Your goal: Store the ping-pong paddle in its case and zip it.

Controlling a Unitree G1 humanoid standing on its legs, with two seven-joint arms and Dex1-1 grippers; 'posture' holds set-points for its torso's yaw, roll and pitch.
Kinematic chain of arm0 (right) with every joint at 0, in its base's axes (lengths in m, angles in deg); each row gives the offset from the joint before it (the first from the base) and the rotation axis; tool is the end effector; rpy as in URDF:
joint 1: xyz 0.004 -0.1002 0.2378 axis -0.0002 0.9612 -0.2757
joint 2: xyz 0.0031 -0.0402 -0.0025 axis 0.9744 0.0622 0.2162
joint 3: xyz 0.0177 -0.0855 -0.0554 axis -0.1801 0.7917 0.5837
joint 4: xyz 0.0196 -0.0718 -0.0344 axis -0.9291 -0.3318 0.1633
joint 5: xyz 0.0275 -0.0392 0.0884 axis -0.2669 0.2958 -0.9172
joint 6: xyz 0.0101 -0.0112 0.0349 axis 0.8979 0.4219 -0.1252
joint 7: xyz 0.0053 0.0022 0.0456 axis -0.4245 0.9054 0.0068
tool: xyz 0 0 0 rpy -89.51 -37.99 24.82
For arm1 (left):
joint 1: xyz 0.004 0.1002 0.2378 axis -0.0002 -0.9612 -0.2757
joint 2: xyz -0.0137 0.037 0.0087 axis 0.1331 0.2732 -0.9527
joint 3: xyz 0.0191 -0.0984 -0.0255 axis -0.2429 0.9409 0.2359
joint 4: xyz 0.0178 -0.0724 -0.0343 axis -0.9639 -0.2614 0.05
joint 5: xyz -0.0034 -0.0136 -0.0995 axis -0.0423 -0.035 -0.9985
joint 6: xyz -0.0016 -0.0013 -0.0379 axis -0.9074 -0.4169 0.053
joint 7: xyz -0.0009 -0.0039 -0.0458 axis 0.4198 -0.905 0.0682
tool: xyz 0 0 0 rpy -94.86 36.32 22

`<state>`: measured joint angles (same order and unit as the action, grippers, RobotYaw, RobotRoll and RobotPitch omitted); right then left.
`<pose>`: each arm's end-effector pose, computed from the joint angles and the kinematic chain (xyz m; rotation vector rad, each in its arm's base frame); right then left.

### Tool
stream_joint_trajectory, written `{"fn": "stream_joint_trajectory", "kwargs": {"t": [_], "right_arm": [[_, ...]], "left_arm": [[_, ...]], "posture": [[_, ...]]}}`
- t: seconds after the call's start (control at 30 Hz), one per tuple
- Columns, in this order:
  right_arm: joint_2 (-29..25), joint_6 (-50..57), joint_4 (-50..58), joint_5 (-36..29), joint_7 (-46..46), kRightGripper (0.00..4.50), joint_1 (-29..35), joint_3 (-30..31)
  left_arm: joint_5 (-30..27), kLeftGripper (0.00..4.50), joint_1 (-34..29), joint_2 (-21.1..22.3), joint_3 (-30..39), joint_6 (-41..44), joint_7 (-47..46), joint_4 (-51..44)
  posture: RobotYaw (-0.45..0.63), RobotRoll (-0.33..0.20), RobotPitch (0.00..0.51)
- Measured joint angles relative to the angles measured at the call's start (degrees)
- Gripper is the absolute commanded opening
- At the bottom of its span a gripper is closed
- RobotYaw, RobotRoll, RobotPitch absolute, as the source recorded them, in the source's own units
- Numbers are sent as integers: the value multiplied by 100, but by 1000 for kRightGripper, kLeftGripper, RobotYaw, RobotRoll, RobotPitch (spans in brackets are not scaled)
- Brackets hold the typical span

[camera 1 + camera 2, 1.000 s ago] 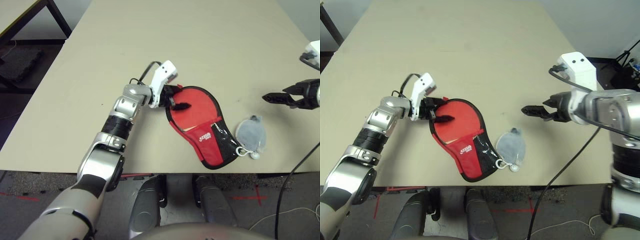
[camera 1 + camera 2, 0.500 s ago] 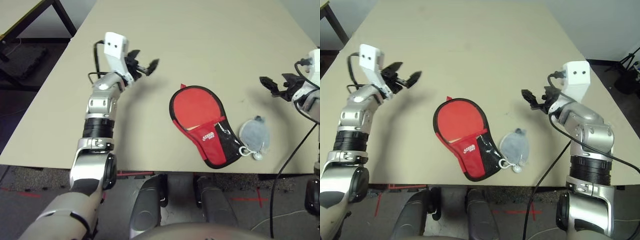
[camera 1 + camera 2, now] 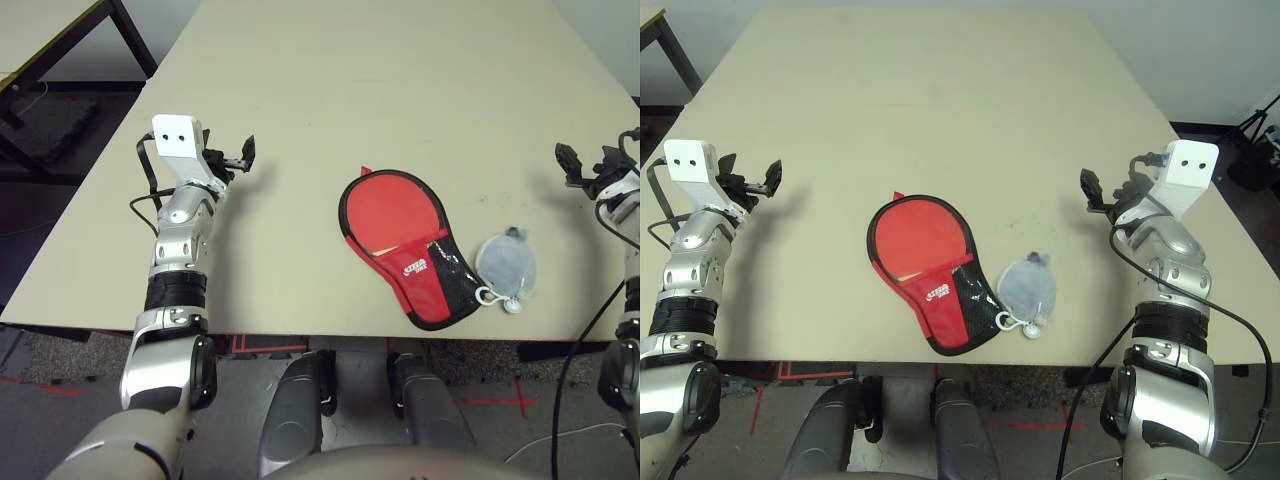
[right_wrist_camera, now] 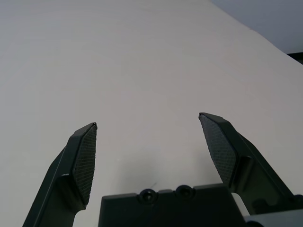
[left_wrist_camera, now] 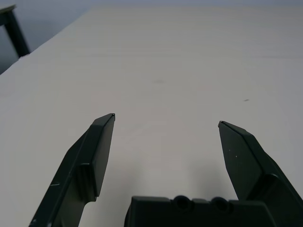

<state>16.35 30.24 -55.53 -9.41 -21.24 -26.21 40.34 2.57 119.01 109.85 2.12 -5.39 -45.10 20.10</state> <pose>0.2891 -0.3372 0.1608 -0.0047 -0.0418 -0.0840 0.3088 0.2579 0.1259 0.0875 -0.1295 0.0733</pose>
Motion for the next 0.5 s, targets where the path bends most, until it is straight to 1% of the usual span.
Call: {"fn": "stream_joint_trajectory", "kwargs": {"t": [0.1, 0.23, 0.33, 0.5], "right_arm": [[-79, -288, -545, -1, 82, 4459, -284, -1], [-176, -632, -1134, 0, 130, 4459, -601, -1], [-192, -810, -1413, 5, 131, 4459, -684, 0], [-176, -940, -1543, 5, 129, 4459, -661, 0]], "left_arm": [[-32, 4500, 2, -22, 136, -106, -335, 172], [-57, 4500, 4, -65, 171, -186, -529, 347], [-58, 4500, 4, -86, 164, -215, -587, 366], [-60, 4500, -23, -85, 156, -275, -614, 372]], "posture": [[-23, 0, 209], [-17, 0, 215], [-18, 0, 216], [-36, 0, 212]]}}
